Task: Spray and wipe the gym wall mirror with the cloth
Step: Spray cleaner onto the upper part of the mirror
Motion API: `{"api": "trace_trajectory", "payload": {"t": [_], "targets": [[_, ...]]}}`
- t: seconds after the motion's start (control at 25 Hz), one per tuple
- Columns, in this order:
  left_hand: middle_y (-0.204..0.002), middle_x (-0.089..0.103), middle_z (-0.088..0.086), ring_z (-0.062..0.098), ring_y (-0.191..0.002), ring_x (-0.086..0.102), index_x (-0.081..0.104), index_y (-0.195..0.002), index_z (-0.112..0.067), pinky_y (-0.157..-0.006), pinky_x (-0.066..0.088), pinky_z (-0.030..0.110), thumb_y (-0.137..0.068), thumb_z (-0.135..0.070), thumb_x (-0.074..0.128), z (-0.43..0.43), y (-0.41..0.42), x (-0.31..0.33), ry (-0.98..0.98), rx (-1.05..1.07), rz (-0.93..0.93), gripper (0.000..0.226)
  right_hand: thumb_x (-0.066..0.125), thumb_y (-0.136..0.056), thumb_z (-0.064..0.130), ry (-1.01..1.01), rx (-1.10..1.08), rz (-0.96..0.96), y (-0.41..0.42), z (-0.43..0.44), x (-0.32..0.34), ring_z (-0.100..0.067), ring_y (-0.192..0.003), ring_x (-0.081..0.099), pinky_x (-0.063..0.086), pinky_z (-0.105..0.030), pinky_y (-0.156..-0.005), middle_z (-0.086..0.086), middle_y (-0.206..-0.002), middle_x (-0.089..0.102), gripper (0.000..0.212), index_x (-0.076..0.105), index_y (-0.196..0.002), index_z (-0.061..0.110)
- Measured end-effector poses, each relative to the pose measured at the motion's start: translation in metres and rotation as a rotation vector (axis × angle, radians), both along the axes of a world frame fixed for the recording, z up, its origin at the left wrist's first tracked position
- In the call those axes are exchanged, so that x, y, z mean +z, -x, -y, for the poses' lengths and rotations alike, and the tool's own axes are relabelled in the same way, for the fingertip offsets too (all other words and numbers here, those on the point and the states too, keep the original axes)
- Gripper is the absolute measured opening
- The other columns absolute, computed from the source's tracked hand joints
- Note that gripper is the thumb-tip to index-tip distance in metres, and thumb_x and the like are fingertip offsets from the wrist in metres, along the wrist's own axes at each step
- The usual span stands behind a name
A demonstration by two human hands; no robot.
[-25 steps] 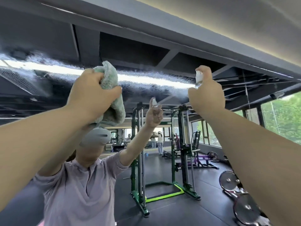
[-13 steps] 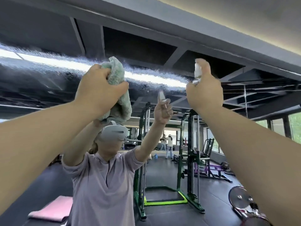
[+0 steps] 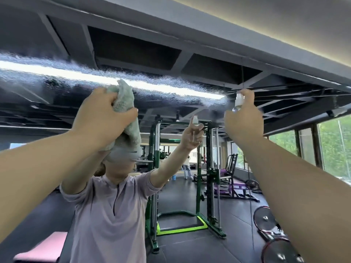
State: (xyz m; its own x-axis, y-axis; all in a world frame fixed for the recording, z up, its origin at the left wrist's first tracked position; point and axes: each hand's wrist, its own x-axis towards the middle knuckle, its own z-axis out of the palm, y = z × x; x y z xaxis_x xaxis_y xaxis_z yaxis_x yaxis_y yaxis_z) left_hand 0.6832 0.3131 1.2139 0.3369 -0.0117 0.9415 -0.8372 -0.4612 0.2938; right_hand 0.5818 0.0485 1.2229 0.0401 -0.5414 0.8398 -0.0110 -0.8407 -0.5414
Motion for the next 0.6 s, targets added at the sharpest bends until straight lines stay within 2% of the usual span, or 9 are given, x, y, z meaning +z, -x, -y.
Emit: {"api": "trace_trajectory", "payload": {"t": [0.12,0.28,0.44,0.6], "targets": [[-0.1,0.046,0.002,0.021,-0.087,0.047,0.061,-0.087,-0.017,-0.075,0.032,0.033,-0.084,-0.039,0.065,0.019,0.003,-0.007,-0.038,0.001,-0.007,0.022,0.046,-0.09,0.01,-0.019,0.027,-0.039,0.001,0.013,-0.014,-0.016,-0.064,0.052,0.034,-0.027,-0.05,0.001,-0.074,0.052,0.058,0.028,-0.138,0.037],[-0.105,0.048,0.004,0.021,-0.088,0.046,0.063,-0.09,-0.015,-0.076,0.032,0.032,-0.084,-0.038,0.067,0.03,0.001,-0.02,-0.051,0.026,-0.009,0.024,0.048,-0.089,0.011,-0.003,0.025,-0.121,-0.011,0.02,-0.039,-0.018,-0.06,0.053,0.032,-0.026,-0.048,-0.004,-0.073,0.058,0.055,0.032,-0.135,0.037],[-0.1,0.047,0.005,0.022,-0.086,0.045,0.059,-0.078,-0.017,-0.074,0.03,0.031,-0.084,-0.037,0.066,0.013,-0.003,-0.038,-0.081,0.091,-0.035,0.022,0.052,-0.09,0.016,0.046,0.047,-0.192,-0.028,0.007,-0.059,-0.018,-0.06,0.052,0.028,-0.024,-0.046,-0.003,-0.079,0.058,0.06,0.029,-0.14,0.04],[-0.1,0.048,0.005,0.02,-0.086,0.044,0.063,-0.088,-0.012,-0.074,0.029,0.03,-0.084,-0.036,0.066,-0.033,-0.004,-0.043,-0.08,0.129,-0.025,0.025,0.054,-0.091,0.017,0.104,0.05,-0.235,-0.038,-0.033,-0.059,-0.021,-0.062,0.055,0.038,-0.026,-0.05,-0.003,-0.078,0.058,0.056,0.031,-0.137,0.038]]}}
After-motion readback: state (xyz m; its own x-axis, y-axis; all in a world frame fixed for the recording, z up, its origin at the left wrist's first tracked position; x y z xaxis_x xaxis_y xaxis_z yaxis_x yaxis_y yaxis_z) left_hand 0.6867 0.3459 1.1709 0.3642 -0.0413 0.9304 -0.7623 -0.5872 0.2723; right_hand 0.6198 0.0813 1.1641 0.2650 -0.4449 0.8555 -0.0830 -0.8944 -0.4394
